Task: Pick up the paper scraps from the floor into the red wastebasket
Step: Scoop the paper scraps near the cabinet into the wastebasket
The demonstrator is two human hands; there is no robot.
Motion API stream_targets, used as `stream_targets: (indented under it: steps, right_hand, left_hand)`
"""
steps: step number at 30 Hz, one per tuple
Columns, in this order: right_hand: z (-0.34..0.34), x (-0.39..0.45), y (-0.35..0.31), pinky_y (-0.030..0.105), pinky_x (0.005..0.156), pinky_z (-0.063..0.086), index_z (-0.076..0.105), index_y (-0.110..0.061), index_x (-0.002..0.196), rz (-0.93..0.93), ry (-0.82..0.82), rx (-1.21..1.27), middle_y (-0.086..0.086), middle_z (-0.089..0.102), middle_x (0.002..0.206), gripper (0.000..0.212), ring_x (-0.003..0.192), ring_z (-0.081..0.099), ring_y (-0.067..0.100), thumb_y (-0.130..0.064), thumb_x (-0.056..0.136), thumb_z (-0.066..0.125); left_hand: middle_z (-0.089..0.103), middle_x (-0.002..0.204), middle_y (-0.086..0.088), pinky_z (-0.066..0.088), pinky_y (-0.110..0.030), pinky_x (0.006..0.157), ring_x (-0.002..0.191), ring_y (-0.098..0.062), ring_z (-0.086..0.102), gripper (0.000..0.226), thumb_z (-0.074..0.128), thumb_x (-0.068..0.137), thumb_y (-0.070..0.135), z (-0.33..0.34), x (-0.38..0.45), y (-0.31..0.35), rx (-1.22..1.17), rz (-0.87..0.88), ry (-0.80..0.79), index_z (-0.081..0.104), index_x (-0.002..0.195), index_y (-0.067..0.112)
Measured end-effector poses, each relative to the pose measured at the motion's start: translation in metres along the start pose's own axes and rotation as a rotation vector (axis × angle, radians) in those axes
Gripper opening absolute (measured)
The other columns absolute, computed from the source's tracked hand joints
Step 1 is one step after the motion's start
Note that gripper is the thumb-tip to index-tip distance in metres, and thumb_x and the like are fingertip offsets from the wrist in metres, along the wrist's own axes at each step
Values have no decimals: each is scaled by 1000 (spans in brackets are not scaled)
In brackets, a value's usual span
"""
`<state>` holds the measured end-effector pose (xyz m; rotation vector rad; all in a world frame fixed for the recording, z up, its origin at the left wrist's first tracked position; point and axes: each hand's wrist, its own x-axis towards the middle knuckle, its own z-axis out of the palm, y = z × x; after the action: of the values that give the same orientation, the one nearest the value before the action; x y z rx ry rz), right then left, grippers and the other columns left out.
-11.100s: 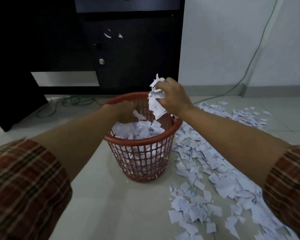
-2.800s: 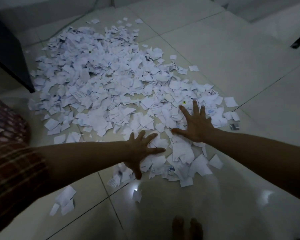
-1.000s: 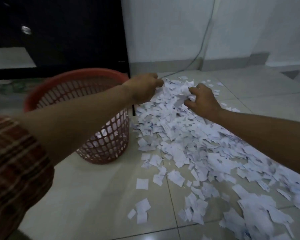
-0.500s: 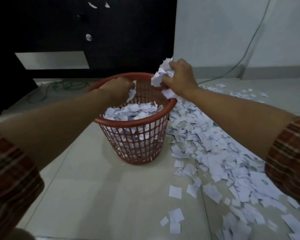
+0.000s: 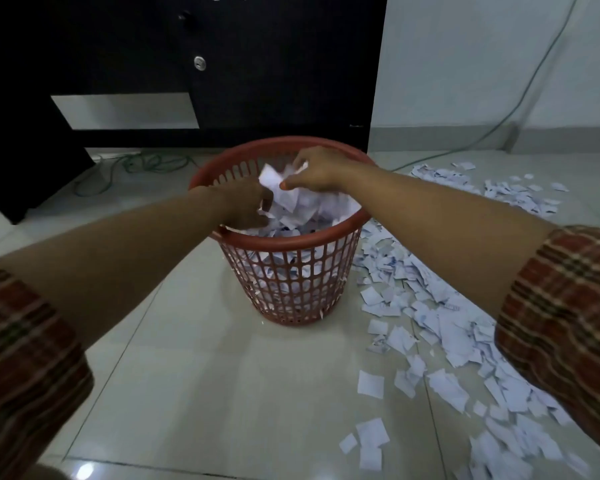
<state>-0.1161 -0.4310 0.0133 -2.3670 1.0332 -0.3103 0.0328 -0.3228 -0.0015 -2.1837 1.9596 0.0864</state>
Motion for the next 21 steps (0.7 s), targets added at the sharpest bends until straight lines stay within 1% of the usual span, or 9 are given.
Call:
stream_targets:
  steps: [2, 5, 8, 9, 11, 13, 15, 18, 21]
  right_hand:
    - [-2, -2, 2, 27, 71, 51, 67, -18, 107, -10, -60, 35, -1, 65, 110, 33, 90, 61, 15, -39, 82, 73]
    - [-9, -6, 6, 22, 61, 46, 70, -18, 95, -30, 17, 55, -5, 66, 95, 18, 81, 60, 7, -32, 84, 72]
    - [-16, -8, 13, 23, 72, 52, 72, -15, 86, -64, 135, 88, -5, 68, 89, 8, 81, 61, 4, -23, 86, 70]
    - [-19, -10, 16, 20, 72, 50, 72, -14, 83, -78, 172, 83, -5, 68, 88, 7, 78, 60, 2, -19, 86, 69]
    - [-24, -16, 23, 17, 67, 44, 68, -15, 76, -104, 237, 60, -4, 66, 82, 11, 72, 56, -2, -14, 87, 66]
    - [-27, -25, 29, 19, 67, 41, 63, -18, 70, -134, 297, 34, -5, 63, 75, 18, 67, 54, -1, -14, 88, 63]
    - [-31, -34, 39, 23, 68, 42, 64, -16, 74, -147, 353, -13, -3, 61, 75, 16, 68, 55, 6, -15, 89, 59]
    - [-36, -47, 62, 26, 68, 40, 66, -14, 85, -132, 397, -73, 6, 63, 87, 14, 79, 58, 18, -21, 90, 55]
    - [-43, -67, 90, 28, 69, 36, 63, -15, 90, -112, 396, -140, 10, 60, 95, 20, 87, 57, 23, -34, 90, 56]
  left_hand:
    - [57, 124, -5, 48, -38, 93, 108, -24, 56, 34, 62, 89, 44, -3, 0, 0, 12, -16, -11, 58, 115, 24]
    - [56, 127, -4, 46, -37, 96, 114, -25, 54, 31, 66, 88, 37, -4, 2, 2, 49, -24, -5, 61, 114, 21]
    - [60, 121, -4, 48, -34, 90, 106, -23, 57, 29, 67, 88, 27, -8, 5, 10, 84, -32, 55, 61, 115, 19]
    - [60, 118, -4, 49, -34, 87, 103, -23, 58, 29, 67, 88, 24, -11, 6, 15, 78, -36, 91, 61, 117, 19]
    - [62, 110, -5, 52, -36, 82, 94, -22, 59, 25, 64, 89, 20, -19, 9, 27, 41, -38, 159, 60, 114, 18]
    - [62, 103, -4, 54, -41, 79, 87, -23, 59, 18, 60, 90, 17, -28, 12, 39, -3, -12, 236, 60, 107, 19]
    - [63, 100, -3, 54, -44, 77, 85, -25, 59, 13, 56, 91, 17, -35, 15, 53, -58, 36, 308, 60, 103, 20]
    - [65, 101, -5, 53, -45, 78, 86, -27, 60, 18, 48, 94, 23, -43, 19, 77, -140, 142, 443, 60, 106, 18]
    - [63, 95, -9, 48, -39, 69, 80, -26, 58, 18, 46, 94, 20, -54, 23, 109, -241, 253, 587, 59, 102, 10]
